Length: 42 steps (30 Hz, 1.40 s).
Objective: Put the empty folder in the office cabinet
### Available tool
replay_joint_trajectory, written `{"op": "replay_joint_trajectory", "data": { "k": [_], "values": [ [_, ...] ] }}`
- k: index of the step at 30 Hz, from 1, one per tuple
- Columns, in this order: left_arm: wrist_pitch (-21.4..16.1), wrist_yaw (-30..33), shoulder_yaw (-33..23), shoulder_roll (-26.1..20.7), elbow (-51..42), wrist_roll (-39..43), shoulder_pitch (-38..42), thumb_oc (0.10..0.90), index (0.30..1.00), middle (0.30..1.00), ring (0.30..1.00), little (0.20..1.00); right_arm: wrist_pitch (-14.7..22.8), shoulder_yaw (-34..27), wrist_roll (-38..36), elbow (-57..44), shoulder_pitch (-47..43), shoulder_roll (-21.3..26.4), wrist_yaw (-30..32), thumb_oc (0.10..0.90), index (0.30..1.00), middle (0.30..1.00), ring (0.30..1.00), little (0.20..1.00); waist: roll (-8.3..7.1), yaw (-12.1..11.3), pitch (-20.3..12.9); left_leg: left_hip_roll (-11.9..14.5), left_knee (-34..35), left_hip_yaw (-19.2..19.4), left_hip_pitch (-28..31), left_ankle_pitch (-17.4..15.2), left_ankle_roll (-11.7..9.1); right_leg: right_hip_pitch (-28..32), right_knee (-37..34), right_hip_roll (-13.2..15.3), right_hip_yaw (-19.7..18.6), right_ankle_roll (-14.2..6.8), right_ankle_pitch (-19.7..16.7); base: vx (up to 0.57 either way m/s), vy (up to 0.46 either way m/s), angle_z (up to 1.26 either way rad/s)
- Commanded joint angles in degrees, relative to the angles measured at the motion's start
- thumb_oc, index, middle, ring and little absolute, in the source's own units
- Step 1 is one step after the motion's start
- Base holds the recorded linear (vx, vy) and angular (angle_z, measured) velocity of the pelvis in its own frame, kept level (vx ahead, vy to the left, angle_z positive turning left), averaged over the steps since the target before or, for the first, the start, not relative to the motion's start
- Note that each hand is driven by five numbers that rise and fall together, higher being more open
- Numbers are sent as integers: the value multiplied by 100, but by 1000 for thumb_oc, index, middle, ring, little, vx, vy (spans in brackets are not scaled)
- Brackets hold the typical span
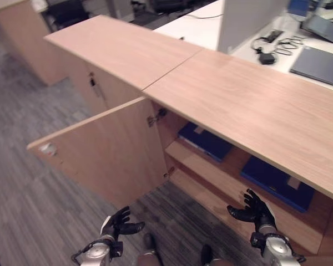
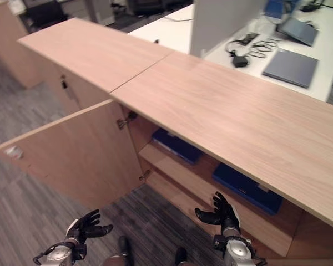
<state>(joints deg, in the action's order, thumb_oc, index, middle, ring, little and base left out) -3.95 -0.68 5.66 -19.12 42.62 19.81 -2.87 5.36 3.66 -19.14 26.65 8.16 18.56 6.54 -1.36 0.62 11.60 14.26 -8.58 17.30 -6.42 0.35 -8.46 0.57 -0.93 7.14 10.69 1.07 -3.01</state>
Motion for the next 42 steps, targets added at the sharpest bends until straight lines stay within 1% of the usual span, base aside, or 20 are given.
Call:
{"op": "replay_joint_trajectory", "data": {
  "k": [1, 5, 6, 7, 8, 9, 14, 16, 19, 20, 22, 23, 24, 25, 26, 30, 33, 37, 39, 42],
  "values": [
    [-556, -35, -260, -215, -1087, 278, 198, 800, 900, 900, 900, 900, 520, -201, 150, -563, -220, -10, -64, 800, 900, 900, 900, 900, 87, 63, -149, 141, -102, -331, 479, 18, 12, 159, 244, 209, -6, -819, 794, -252, -29, 110],
    [-609, -33, -306, -108, -1377, 401, 174, 800, 900, 900, 900, 900, 465, -189, 235, -579, -172, -76, -39, 800, 900, 900, 900, 900, 72, 134, -247, 67, -249, -389, 932, -144, -25, 106, 230, 301, 464, -770, 648, -122, 38, 111],
    [-650, -16, -307, -102, -1488, 382, 201, 800, 900, 900, 900, 900, 452, -192, 262, -598, -158, -74, -38, 800, 900, 900, 900, 900, 79, 127, -256, -7, -241, -381, 1055, -283, -29, 125, 219, 326, 629, -777, 620, -77, 42, 66],
    [-648, -4, -295, -95, -1544, 344, 201, 800, 900, 900, 900, 900, 446, -196, 268, -592, -140, -76, -38, 800, 900, 900, 900, 900, 71, 160, -293, -101, -126, -310, 1117, -349, 1, 125, 190, 360, 765, -781, 587, -131, 145, 65],
    [-622, -37, -289, -74, -1783, 334, 170, 800, 900, 900, 900, 900, 396, -229, 330, -573, -140, -88, -10, 800, 900, 900, 900, 900, 87, 175, -328, -139, 131, 73, 1232, -394, 27, 127, 216, 424, 1032, -799, 493, -95, 193, 77],
    [-646, -28, -346, -110, -1958, 302, 119, 800, 900, 900, 900, 900, 383, -236, 373, -576, -205, -100, 20, 800, 900, 900, 900, 900, 103, 135, -374, -148, 357, 224, 1306, -374, 17, 127, 224, 431, 1137, -838, 432, -15, 214, 97],
    [-674, -42, -509, -222, -2393, 138, -76, 800, 900, 900, 900, 900, 333, -184, 447, -589, -321, -242, 21, 800, 900, 900, 900, 900, 20, -102, -446, -356, 852, 162, 1529, -410, 118, 167, 270, 533, 1174, -1015, 276, 23, 175, 44],
    [-707, -55, -477, -320, -2675, 88, 41, 800, 900, 900, 900, 900, 283, -230, 434, -592, -380, -341, 33, 800, 900, 900, 900, 900, 2, -199, -451, -667, 1227, -167, 1481, -366, 298, 89, 397, 780, 1185, -1156, 169, -16, 359, 38],
    [-723, -58, -481, -380, -2773, 44, 78, 800, 900, 900, 900, 900, 286, -228, 421, -535, -432, -399, 26, 800, 900, 900, 900, 900, 1, -228, -430, -803, 1313, -226, 1464, -386, 398, -22, 599, 934, 1197, -1234, 133, -25, 225, 51],
    [-745, -69, -492, -428, -2830, 24, 112, 800, 900, 900, 900, 900, 273, -208, 426, -498, -408, -482, -20, 800, 900, 900, 900, 900, 39, -227, -346, -901, 1358, -233, 1525, -485, 483, -160, 1098, 1106, 1132, -1351, 124, -1, 166, 4],
    [-748, -74, -514, -438, -2819, 32, 123, 800, 900, 900, 900, 900, 261, -188, 419, -464, -407, -516, -58, 800, 900, 900, 900, 900, 34, -210, -320, -940, 1358, -235, 1533, -487, 508, -286, 1253, 1146, 1002, -1371, 60, 0, 127, 0],
    [-772, -59, -485, -424, -2760, 45, 176, 800, 900, 900, 900, 900, 250, -206, 366, -466, -320, -567, -101, 800, 900, 900, 900, 900, 91, -74, -258, -956, 1358, -337, 1570, -497, 546, -509, 1400, 844, 411, -1368, 174, 36, 91, -2],
    [-776, -52, -478, -410, -2751, 55, 182, 800, 900, 900, 900, 900, 258, -208, 350, -479, -271, -571, -118, 800, 900, 900, 900, 900, 125, -34, -245, -955, 1358, -361, 1606, -519, 562, -563, 1401, 673, 189, -1361, 330, 39, 87, 10],
    [-777, -52, -479, -409, -2751, 55, 185, 800, 900, 900, 900, 900, 257, -209, 349, -481, -274, -571, -118, 800, 900, 900, 900, 900, 124, -40, -257, -953, 1358, -354, 1581, -494, 559, -581, 1378, 666, 185, -1350, 297, 39, 32, 25],
    [-777, -41, -431, -381, -2708, 104, 228, 800, 900, 900, 900, 900, 288, -232, 270, -476, -196, -578, -116, 800, 900, 900, 900, 900, 151, 21, -220, -964, 1358, -427, 1524, -417, 579, -659, 1230, 422, -77, -1277, 408, 1, -17, 30],
    [-781, -100, -395, -322, -2668, 172, 266, 800, 900, 900, 900, 900, 323, -313, 191, -374, -43, -588, -100, 800, 900, 900, 900, 900, 138, 102, -299, -984, 1358, -507, 1408, -393, 559, -495, 720, 329, -243, -1191, 348, 37, -77, 30],
    [-757, -142, -414, -268, -2702, 226, 224, 800, 900, 900, 900, 900, 316, -338, 179, -320, 4, -533, -99, 800, 900, 900, 900, 900, 162, 117, -360, -950, 1358, -493, 1432, -376, 517, -348, 479, 274, -196, -1149, 304, 70, -96, -9],
    [-737, -282, -392, -107, -2771, 345, 106, 800, 900, 900, 900, 900, 298, -331, 247, -242, 111, -303, -179, 800, 900, 900, 900, 900, 271, 192, -415, -745, 1272, -349, 1751, -346, 347, 123, 54, 15, -73, -1007, 371, 132, -222, -10],
    [-756, -253, -346, -69, -2678, 421, 254, 800, 900, 900, 900, 900, 345, -283, 269, -330, 87, -106, -271, 800, 900, 900, 900, 900, 265, 269, -283, -525, 278, -218, 1430, -417, 125, 259, -2, -43, -59, -864, 522, 4, -212, -25],
    [-785, -181, -276, -63, -2596, 467, 417, 800, 900, 900, 900, 900, 340, -237, 297, -320, 64, 36, -265, 800, 900, 900, 900, 900, 211, 266, -130, -344, -839, -433, 960, -56, -9, 423, -86, -93, -86, -688, 580, 17, -131, -32]
  ]
}}
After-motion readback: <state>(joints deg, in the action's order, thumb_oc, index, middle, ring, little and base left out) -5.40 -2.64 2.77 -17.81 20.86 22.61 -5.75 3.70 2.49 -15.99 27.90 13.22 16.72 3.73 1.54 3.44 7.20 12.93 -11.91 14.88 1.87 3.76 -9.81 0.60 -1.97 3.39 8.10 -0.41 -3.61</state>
